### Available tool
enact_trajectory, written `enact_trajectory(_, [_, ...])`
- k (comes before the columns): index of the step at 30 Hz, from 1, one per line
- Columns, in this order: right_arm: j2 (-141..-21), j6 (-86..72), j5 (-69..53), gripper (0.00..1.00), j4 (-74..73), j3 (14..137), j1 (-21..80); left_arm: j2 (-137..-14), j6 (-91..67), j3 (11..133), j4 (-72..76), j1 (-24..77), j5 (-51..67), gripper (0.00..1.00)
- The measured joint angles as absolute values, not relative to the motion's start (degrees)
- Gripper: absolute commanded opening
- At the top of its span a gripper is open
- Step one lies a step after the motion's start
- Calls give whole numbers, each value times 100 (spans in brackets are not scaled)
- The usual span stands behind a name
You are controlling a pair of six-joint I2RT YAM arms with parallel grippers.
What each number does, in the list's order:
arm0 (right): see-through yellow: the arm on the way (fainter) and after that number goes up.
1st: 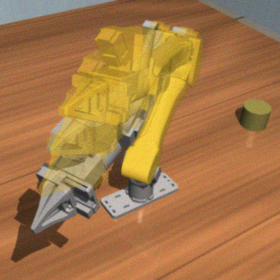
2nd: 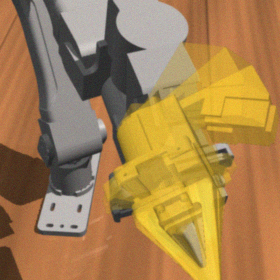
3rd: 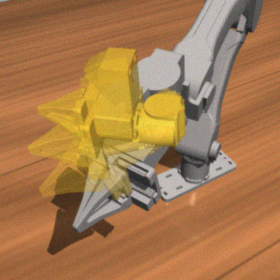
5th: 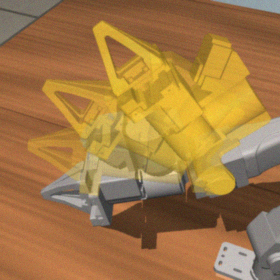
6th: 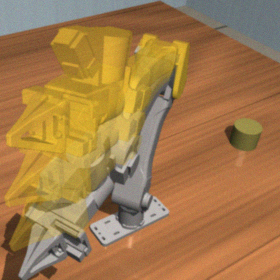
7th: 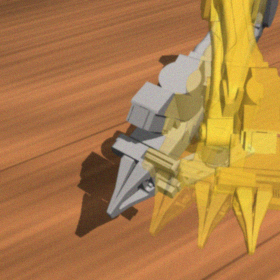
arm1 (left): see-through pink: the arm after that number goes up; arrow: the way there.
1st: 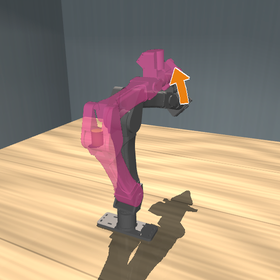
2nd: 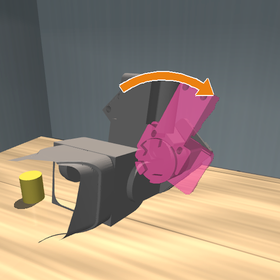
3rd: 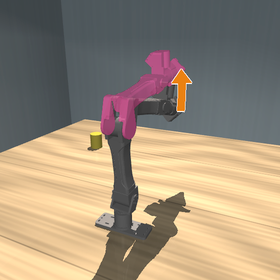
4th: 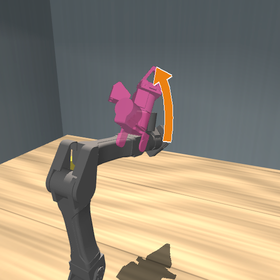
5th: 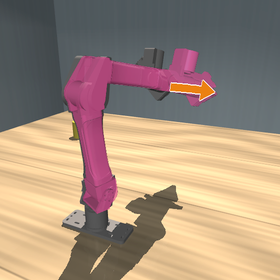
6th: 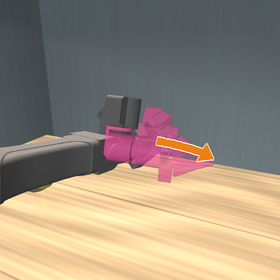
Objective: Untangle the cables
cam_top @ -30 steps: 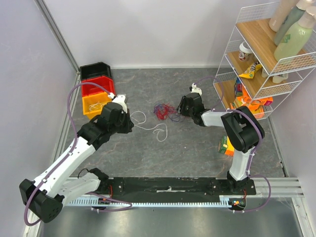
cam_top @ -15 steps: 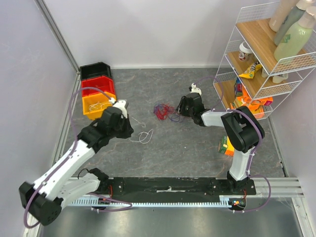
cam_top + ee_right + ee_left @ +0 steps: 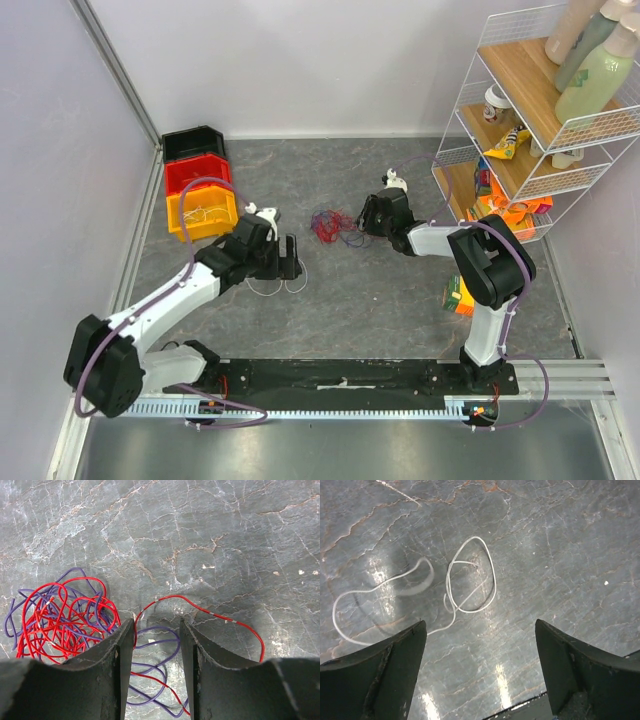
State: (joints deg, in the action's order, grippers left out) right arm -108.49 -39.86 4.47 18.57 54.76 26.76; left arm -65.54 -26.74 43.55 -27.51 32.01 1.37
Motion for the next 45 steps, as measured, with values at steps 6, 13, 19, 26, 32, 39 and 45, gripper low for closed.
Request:
enact_trajectory(6, [-10851,-3986,384,49,1859,5476,2676,-7695,-2650,4541,-2497,3238,-8,91])
enact_trajectory(13, [-10851,-3986,311,49,1863,5476,2655,-9006,-2543,5002,-2283,3238,-163,13])
enact_trajectory(19, [-10862,-3990,215,49,1890,5476,2617,-8840,-2425,5019,-2392,3199,-622,2])
enact_trajectory(26, [-10884,-4007,115,49,1940,5476,2596,-7577,-2193,5712,-2355,1909,-617,1])
enact_trajectory(32, [-10897,-4007,80,49,1966,5476,2574,-7450,-2226,6302,-1310,220,-102,2])
enact_trajectory(39, [-10936,-4010,60,49,2047,5478,2563,-8355,-2462,6700,-843,-499,274,2])
enact_trajectory(45, [-10991,-4012,-32,49,2073,5535,2563,-8514,-2998,7085,-875,-746,1098,2])
